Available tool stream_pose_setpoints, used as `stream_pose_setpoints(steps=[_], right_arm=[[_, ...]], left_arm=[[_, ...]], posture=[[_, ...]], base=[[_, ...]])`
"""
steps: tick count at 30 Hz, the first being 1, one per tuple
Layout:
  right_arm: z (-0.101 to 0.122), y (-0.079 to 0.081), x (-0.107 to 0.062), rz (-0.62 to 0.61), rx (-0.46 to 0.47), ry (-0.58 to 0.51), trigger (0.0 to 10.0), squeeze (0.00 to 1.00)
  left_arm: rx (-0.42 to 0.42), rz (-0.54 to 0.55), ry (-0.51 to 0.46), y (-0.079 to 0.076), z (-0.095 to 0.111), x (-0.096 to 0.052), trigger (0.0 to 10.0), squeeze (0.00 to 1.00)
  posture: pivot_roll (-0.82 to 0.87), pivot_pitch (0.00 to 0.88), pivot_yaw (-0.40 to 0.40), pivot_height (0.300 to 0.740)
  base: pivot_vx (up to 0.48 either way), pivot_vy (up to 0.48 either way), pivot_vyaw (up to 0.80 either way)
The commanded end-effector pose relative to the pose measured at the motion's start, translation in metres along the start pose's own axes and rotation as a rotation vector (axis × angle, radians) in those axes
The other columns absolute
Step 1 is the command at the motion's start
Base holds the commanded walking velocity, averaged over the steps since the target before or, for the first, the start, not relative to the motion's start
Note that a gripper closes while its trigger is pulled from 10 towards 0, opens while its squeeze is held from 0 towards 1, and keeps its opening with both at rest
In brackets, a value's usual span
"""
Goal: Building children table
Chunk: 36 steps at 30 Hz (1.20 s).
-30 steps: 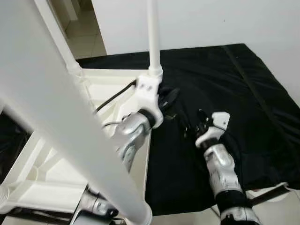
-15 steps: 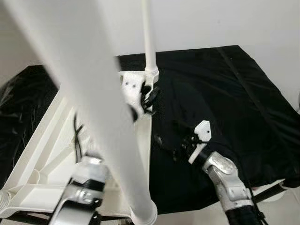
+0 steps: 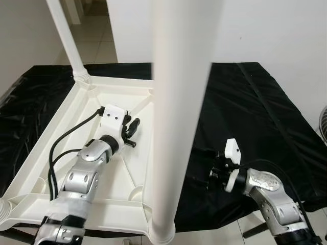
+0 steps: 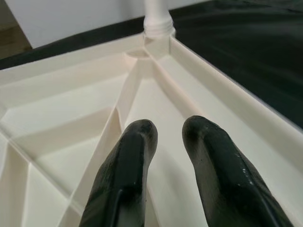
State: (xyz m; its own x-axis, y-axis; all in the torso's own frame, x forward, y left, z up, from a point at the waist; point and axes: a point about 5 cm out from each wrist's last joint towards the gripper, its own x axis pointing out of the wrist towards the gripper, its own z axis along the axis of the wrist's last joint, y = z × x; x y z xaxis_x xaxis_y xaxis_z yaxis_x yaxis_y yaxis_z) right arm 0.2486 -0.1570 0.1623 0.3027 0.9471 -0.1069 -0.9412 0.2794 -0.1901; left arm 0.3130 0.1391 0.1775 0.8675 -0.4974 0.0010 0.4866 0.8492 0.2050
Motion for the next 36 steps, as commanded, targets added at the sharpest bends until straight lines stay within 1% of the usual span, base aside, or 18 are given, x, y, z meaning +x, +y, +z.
stream_pose_setpoints(steps=[1,4,6,7,9,10,12,17,19,22,23,24,25,26,28,30,33,36], right_arm=[[0.002,0.003,0.000,0.038,0.010,-0.006,10.0,0.00],[0.003,0.004,-0.002,0.050,0.014,0.005,10.0,0.00],[0.005,0.006,-0.006,0.075,0.016,0.021,10.0,0.00],[0.005,0.006,-0.006,0.075,0.016,0.021,10.0,0.00],[0.007,0.008,-0.010,0.099,0.024,0.036,10.0,0.00],[0.007,0.008,-0.010,0.099,0.024,0.036,10.0,0.00],[0.008,0.010,-0.018,0.121,0.033,0.057,10.0,0.00],[0.008,0.010,-0.021,0.127,0.034,0.064,10.0,0.00],[0.006,0.010,-0.028,0.129,0.034,0.094,10.0,0.00],[0.006,0.010,-0.028,0.129,0.034,0.094,10.0,0.00],[0.005,0.010,-0.032,0.125,0.035,0.108,10.0,0.00],[0.005,0.010,-0.032,0.125,0.035,0.108,10.0,0.00],[0.004,0.010,-0.034,0.121,0.038,0.115,10.0,0.00],[0.004,0.010,-0.034,0.121,0.038,0.115,10.0,0.00],[0.002,0.010,-0.035,0.118,0.043,0.126,10.0,0.00],[0.002,0.010,-0.035,0.118,0.043,0.126,10.0,0.00],[0.001,0.010,-0.032,0.111,0.046,0.125,10.0,0.00],[0.001,0.010,-0.032,0.111,0.046,0.125,10.0,0.00]], left_arm=[[0.012,-0.118,-0.003,-0.010,0.000,-0.002,10.0,0.00],[0.015,-0.145,-0.011,-0.013,0.000,-0.006,10.0,0.00],[0.039,-0.226,0.006,-0.017,-0.002,-0.020,10.0,0.00],[0.039,-0.226,0.006,-0.017,-0.002,-0.020,10.0,0.00],[0.058,-0.284,0.017,-0.019,-0.003,-0.032,10.0,0.00],[0.058,-0.284,0.017,-0.019,-0.003,-0.032,10.0,0.00],[0.056,-0.338,0.034,-0.016,-0.003,-0.052,10.0,0.00],[0.058,-0.358,0.046,-0.015,-0.003,-0.059,10.0,0.00],[0.123,-0.434,0.090,-0.005,-0.008,-0.085,10.0,0.00],[0.123,-0.434,0.090,-0.005,-0.008,-0.085,10.0,0.00],[0.140,-0.468,0.129,0.001,-0.011,-0.098,10.0,0.00],[0.140,-0.468,0.129,0.001,-0.011,-0.098,10.0,0.00],[0.150,-0.490,0.158,0.005,-0.013,-0.106,10.0,0.00],[0.150,-0.490,0.158,0.005,-0.013,-0.106,10.0,0.00],[0.140,-0.532,0.229,0.008,-0.019,-0.118,10.0,0.00],[0.140,-0.532,0.229,0.008,-0.019,-0.118,10.0,0.00],[0.153,-0.573,0.281,0.004,-0.028,-0.125,10.0,0.00],[0.153,-0.573,0.281,0.004,-0.028,-0.125,10.0,0.00]], posture=[[0.04,0.106,0.000,0.740],[0.04,0.108,-0.002,0.740],[0.04,0.122,-0.006,0.740],[0.04,0.122,-0.006,0.740],[0.04,0.122,-0.006,0.740],[0.04,0.122,-0.006,0.740],[0.04,0.138,-0.006,0.740],[0.04,0.138,-0.006,0.740],[0.04,0.150,0.001,0.740],[0.04,0.150,0.001,0.740],[0.04,0.154,0.003,0.740],[0.04,0.154,0.003,0.740],[0.05,0.155,0.005,0.740],[0.05,0.155,0.005,0.740],[0.05,0.156,0.006,0.740],[0.05,0.156,0.006,0.740],[0.05,0.151,0.005,0.740],[0.05,0.151,0.005,0.740]], base=[[0.000,0.000,0.00],[0.000,0.000,0.00],[0.000,0.000,0.00],[0.000,0.000,0.00],[0.000,0.000,0.00],[0.000,0.000,0.00],[0.000,0.000,0.00],[0.000,0.000,0.00],[0.000,0.000,0.00],[0.000,0.000,0.00],[0.000,0.000,0.00],[0.000,0.000,0.00],[0.000,0.000,0.00],[0.000,0.000,0.00],[0.000,0.000,0.00],[0.000,0.000,0.00],[0.000,0.000,0.00],[0.000,0.000,0.00]])
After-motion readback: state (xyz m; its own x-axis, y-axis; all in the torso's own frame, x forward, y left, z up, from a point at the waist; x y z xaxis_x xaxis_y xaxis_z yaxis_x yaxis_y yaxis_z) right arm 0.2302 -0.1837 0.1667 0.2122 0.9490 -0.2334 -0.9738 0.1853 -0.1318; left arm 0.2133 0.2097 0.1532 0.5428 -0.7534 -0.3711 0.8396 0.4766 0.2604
